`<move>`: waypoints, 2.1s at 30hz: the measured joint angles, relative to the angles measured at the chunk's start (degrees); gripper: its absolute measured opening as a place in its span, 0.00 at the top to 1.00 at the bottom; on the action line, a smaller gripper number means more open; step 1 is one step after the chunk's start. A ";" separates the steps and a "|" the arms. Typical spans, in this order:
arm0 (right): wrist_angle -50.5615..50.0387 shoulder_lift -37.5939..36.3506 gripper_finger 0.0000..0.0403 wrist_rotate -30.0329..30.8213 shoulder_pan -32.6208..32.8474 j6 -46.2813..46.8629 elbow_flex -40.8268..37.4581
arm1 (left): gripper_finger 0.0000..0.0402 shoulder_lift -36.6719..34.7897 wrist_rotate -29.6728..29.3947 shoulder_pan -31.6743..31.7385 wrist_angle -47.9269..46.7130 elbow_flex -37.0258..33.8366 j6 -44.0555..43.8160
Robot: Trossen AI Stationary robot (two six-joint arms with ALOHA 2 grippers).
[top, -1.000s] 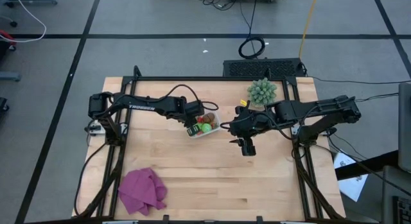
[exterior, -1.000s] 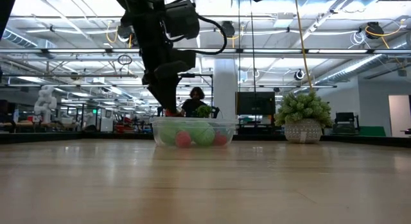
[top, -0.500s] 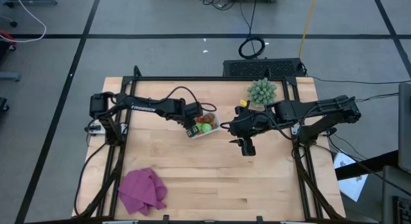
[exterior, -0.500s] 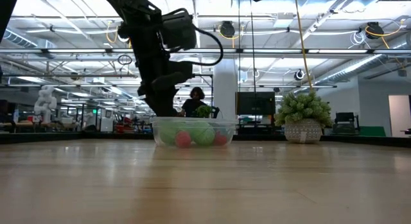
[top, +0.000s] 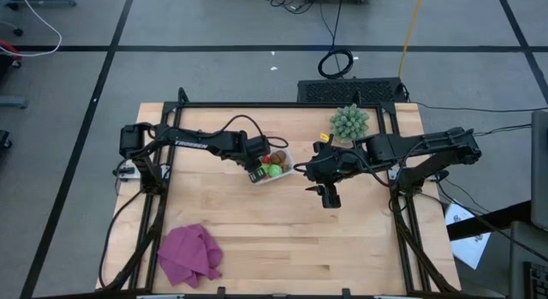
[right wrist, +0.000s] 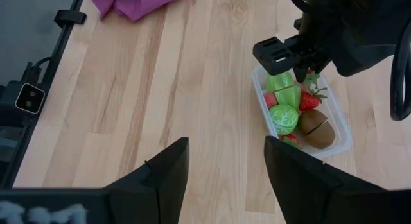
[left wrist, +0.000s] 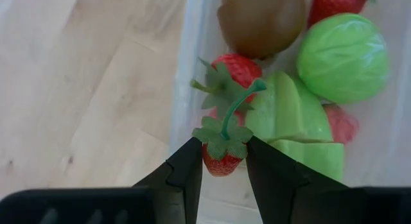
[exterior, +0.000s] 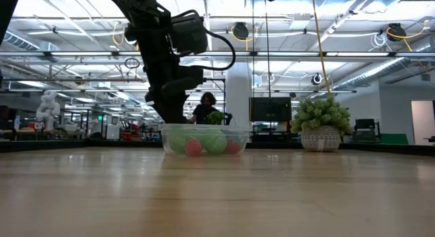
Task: Pick and placing Produce into tupperware
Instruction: Put the red strawberry into the transparent container, then return to Home Position
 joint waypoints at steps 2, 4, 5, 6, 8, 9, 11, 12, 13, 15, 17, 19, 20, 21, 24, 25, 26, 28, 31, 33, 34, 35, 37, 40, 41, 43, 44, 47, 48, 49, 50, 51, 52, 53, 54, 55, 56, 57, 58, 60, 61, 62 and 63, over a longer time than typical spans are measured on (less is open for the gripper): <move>0.00 0.00 0.52 0.00 0.00 0.01 0.00 | 0.71 0.00 1.35 0.04 0.14 0.00 -0.05; 0.00 0.00 0.52 0.00 0.00 0.02 0.00 | 0.71 0.00 2.37 0.07 0.17 0.00 0.00; 0.00 0.00 0.52 0.00 0.00 0.02 0.00 | 0.71 0.00 2.57 0.09 0.24 0.00 0.07; 0.00 0.00 0.52 0.00 0.00 0.01 0.00 | 0.71 0.00 2.59 0.09 0.25 0.00 0.04; 0.00 0.00 0.52 0.00 0.00 0.00 0.00 | 0.70 0.00 2.59 0.09 0.25 0.00 0.00; 0.00 0.00 0.52 0.00 0.00 0.02 0.00 | 0.69 0.00 2.59 0.09 0.25 0.00 0.00; 0.00 0.00 0.52 0.00 0.00 0.00 0.00 | 0.67 0.00 2.62 0.09 0.25 0.00 -0.01; 0.00 0.00 0.52 0.00 0.00 0.01 0.00 | 0.65 0.00 2.60 0.09 0.25 0.00 -0.15; 0.00 0.00 0.52 0.00 0.00 0.02 0.00 | 0.63 0.00 2.62 0.09 0.28 0.00 -0.17; 0.00 0.00 0.52 0.00 0.00 0.02 0.00 | 0.59 0.00 2.61 0.09 0.43 0.00 -0.18; 0.02 0.00 0.52 0.00 0.00 0.02 0.00 | 0.55 0.00 2.62 0.09 0.57 0.00 -0.20; 0.00 0.00 0.52 0.00 0.00 0.01 0.00 | 0.52 0.00 2.59 0.09 0.64 0.02 -0.28; 0.00 0.00 0.52 0.00 0.00 0.01 0.00 | 0.51 0.00 2.59 0.09 0.68 0.04 -0.45; 0.00 0.00 0.52 0.00 0.00 0.01 0.00 | 0.50 0.00 2.59 0.09 0.68 0.04 -0.54; 0.00 0.00 0.52 0.00 0.00 0.00 0.00 | 0.48 -0.18 2.59 0.09 0.70 0.07 -0.57; 0.00 0.00 0.52 0.00 0.00 0.00 0.00 | 0.47 -0.39 2.59 0.09 0.68 0.07 -0.57; 0.01 0.00 0.52 0.00 0.00 0.00 0.00 | 0.47 -0.69 2.59 0.09 0.68 0.07 -0.57; 0.00 0.00 0.52 0.00 0.00 0.00 0.00 | 0.47 -1.93 2.59 0.09 0.48 0.11 -0.63; 0.02 0.00 0.52 0.00 0.00 0.00 0.00 | 0.47 -4.62 2.59 -0.01 0.49 0.20 -0.63; 0.02 0.00 0.52 0.00 0.00 0.02 0.00 | 0.47 -7.20 2.57 -0.31 -0.63 0.20 -0.75; 0.02 0.00 0.52 0.00 0.00 0.01 0.00 | 0.47 -8.60 2.57 -0.60 -0.90 0.21 -1.12; 0.00 0.00 0.52 0.00 0.00 0.00 0.00 | 0.47 -10.13 2.57 -0.97 -1.56 0.22 -1.57; 0.00 0.00 0.52 0.00 0.00 0.01 0.00 | 0.47 -13.52 2.51 -2.14 -4.94 0.22 -3.02; 0.01 0.00 0.52 0.00 0.00 0.00 0.00 | 0.47 -18.93 0.82 -4.98 -10.07 0.28 -7.08; 0.02 0.00 0.52 0.00 0.00 0.00 0.00 | 0.47 -20.62 -0.19 -6.39 -12.76 0.26 -9.12; 0.02 0.00 0.52 0.00 0.00 0.00 0.00 | 0.47 -23.50 -1.93 -9.53 -15.60 0.28 -13.61; 0.02 0.00 0.52 0.00 0.00 0.00 0.00 | 0.47 -24.80 -2.37 -11.31 -17.32 0.27 -16.06; 0.20 0.00 0.52 0.00 0.00 0.00 0.00 | 0.47 -26.75 -3.67 -17.51 -20.19 0.26 -23.34; 0.35 0.00 0.52 0.00 0.00 0.00 0.02 | 0.47 -26.93 -3.77 -19.65 -21.05 0.26 -25.81; 0.45 0.00 0.52 0.00 0.00 0.00 0.01 | 0.47 -26.93 -3.78 -21.71 -22.23 0.21 -28.14; 0.51 0.00 0.52 0.00 0.00 0.02 0.02 | 0.47 -26.84 -3.95 -23.81 -22.84 0.17 -30.10; 0.52 0.00 0.52 0.00 0.00 0.02 0.02 | 0.47 -26.53 -4.51 -25.82 -22.68 0.21 -32.10; 0.51 0.00 0.52 0.00 0.00 0.02 0.02 | 0.47 -26.20 -5.35 -27.73 -22.51 0.22 -34.05; 0.55 0.00 0.52 0.00 0.00 0.03 0.02 | 0.47 -25.69 -6.22 -29.71 -22.79 0.21 -36.04; 0.55 0.00 0.52 0.00 0.00 0.18 0.02 | 0.47 -25.12 -7.05 -31.60 -23.02 0.17 -37.96; 0.55 0.00 0.52 0.00 0.00 0.83 0.02 | 0.47 -24.49 -7.88 -33.24 -22.76 0.18 -39.52; 0.55 0.00 0.52 0.00 0.00 1.83 0.02 | 0.47 -23.82 -8.52 -34.84 -22.54 0.20 -40.77; 0.53 0.00 0.52 0.00 0.00 2.81 0.02 | 0.47 -23.04 -9.20 -36.48 -22.60 0.20 -41.84; 0.47 0.00 0.52 0.00 0.00 3.55 0.02 | 0.47 -22.24 -10.09 -37.95 -22.65 0.17 -42.61; 0.44 0.00 0.52 0.00 -0.01 3.96 0.02 | 0.47 -21.09 -12.25 -40.40 -22.49 0.17 -43.04; 0.44 0.00 0.52 0.00 0.00 3.93 0.02 | 0.47 -20.83 -13.83 -41.52 -22.48 0.17 -43.16; 0.43 0.00 0.52 0.02 0.00 3.91 0.02 | 0.47 -20.75 -15.59 -42.51 -22.45 0.17 -43.22; 0.39 -0.21 0.52 0.02 -0.02 3.90 0.02 | 0.47 -20.81 -17.49 -43.32 -22.29 0.17 -43.04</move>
